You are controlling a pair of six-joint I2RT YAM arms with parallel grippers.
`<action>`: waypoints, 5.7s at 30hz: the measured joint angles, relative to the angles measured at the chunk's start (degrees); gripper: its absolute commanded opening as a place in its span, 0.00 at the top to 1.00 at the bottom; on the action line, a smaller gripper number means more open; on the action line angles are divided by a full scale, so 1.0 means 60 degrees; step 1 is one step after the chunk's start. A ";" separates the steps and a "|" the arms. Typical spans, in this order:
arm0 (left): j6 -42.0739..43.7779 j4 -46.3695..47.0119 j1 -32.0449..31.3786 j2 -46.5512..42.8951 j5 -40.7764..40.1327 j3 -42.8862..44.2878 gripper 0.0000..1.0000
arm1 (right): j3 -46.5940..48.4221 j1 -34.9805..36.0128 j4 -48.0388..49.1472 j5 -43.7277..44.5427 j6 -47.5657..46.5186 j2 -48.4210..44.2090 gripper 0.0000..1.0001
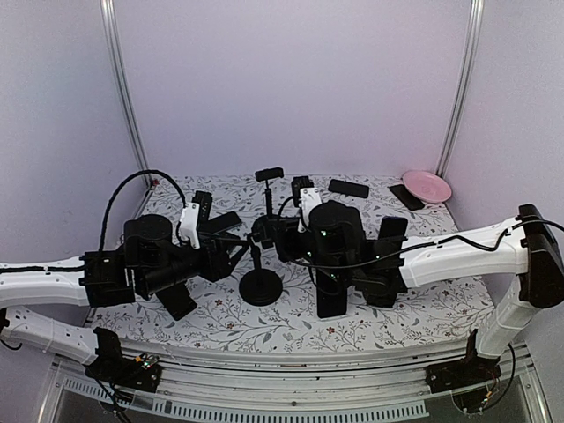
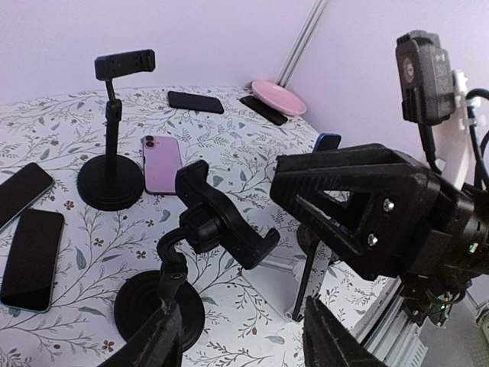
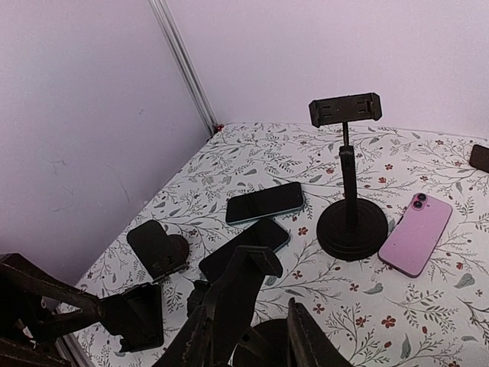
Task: Place the phone on the phone stand
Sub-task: Place the phone stand at the center of the board, then adjust the phone stand at the center of the board.
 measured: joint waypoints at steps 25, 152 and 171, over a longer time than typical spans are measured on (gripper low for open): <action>-0.0004 -0.0091 -0.0004 -0.0171 0.0055 0.0000 0.47 | 0.0000 0.0033 -0.0521 -0.0226 0.0047 -0.0433 0.58; -0.1621 -0.1847 -0.0033 -0.0157 -0.0648 0.0076 0.49 | 0.1144 -0.0208 -0.3340 -0.5858 0.0251 0.0146 0.26; -0.1643 -0.1854 -0.0033 -0.0186 -0.0277 0.0015 0.48 | 0.1974 -0.2361 -0.3872 -0.9304 -0.3829 0.0273 0.27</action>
